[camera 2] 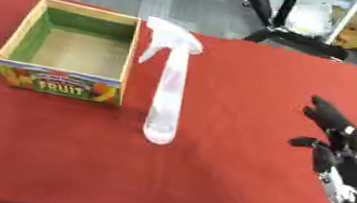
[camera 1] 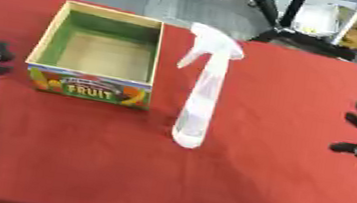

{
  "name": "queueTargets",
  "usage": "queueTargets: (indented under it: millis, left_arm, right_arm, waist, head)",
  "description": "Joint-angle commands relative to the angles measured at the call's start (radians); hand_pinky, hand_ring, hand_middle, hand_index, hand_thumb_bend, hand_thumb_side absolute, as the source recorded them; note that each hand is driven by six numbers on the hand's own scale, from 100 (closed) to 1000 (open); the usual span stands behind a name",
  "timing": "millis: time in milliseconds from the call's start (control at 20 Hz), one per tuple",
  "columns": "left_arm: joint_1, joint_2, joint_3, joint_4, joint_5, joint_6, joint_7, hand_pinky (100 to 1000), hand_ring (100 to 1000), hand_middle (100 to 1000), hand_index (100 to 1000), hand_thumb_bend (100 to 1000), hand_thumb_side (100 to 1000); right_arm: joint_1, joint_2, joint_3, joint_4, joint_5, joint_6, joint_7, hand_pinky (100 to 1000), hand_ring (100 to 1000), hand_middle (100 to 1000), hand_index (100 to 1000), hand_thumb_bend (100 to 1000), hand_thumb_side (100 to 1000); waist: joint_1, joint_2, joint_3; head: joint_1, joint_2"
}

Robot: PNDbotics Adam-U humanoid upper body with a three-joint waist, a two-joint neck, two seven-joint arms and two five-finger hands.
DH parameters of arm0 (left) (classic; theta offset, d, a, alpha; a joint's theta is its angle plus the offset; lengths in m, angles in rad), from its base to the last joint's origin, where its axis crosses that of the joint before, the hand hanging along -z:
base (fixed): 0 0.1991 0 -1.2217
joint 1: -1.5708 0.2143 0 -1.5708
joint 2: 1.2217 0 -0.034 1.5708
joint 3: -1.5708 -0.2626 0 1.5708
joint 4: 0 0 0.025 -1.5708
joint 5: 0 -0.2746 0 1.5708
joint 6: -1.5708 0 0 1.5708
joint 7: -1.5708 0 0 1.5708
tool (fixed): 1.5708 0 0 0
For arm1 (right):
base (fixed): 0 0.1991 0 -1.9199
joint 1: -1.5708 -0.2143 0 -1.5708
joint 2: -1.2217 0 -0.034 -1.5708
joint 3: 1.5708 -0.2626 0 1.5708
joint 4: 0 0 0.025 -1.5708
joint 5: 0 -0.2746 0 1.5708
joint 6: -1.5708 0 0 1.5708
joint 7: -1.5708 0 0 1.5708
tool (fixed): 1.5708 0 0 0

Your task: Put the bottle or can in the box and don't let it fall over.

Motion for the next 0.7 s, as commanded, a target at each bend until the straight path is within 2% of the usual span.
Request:
queueTargets:
  millis: [50,350,500,700]
  left_arm:
    - [-0.012,0.013,-0.004,-0.012,0.001,-0.002,-0.007,765,772,618,765,118,780]
    - [-0.019,0.013,-0.010,-0.012,0.005,-0.003,-0.012,764,772,617,765,121,777]
    - [-0.021,0.012,-0.015,-0.012,0.008,-0.004,-0.017,765,772,617,765,120,778]
    - [-0.024,0.010,-0.020,-0.011,0.010,-0.004,-0.023,764,771,617,765,121,777]
  right_arm:
    - [-0.055,-0.146,-0.003,-0.030,-0.034,-0.057,-0.012,725,975,988,944,100,470]
    - [-0.192,-0.318,0.019,0.031,-0.052,-0.155,-0.024,736,968,983,952,100,456]
    - [-0.268,-0.359,0.043,0.086,-0.059,-0.182,-0.002,738,966,981,950,100,440]
    - [-0.370,-0.377,0.085,0.168,-0.069,-0.204,0.039,739,971,987,948,100,424]
  waist:
    - [0.002,-0.014,0.005]
    - [0.001,-0.014,0.025]
    - [0.002,-0.016,0.035]
    - [0.003,-0.015,0.050]
  head:
    - [-0.013,-0.004]
    - [-0.044,-0.021]
    - [-0.052,-0.022]
    - [-0.065,-0.025]
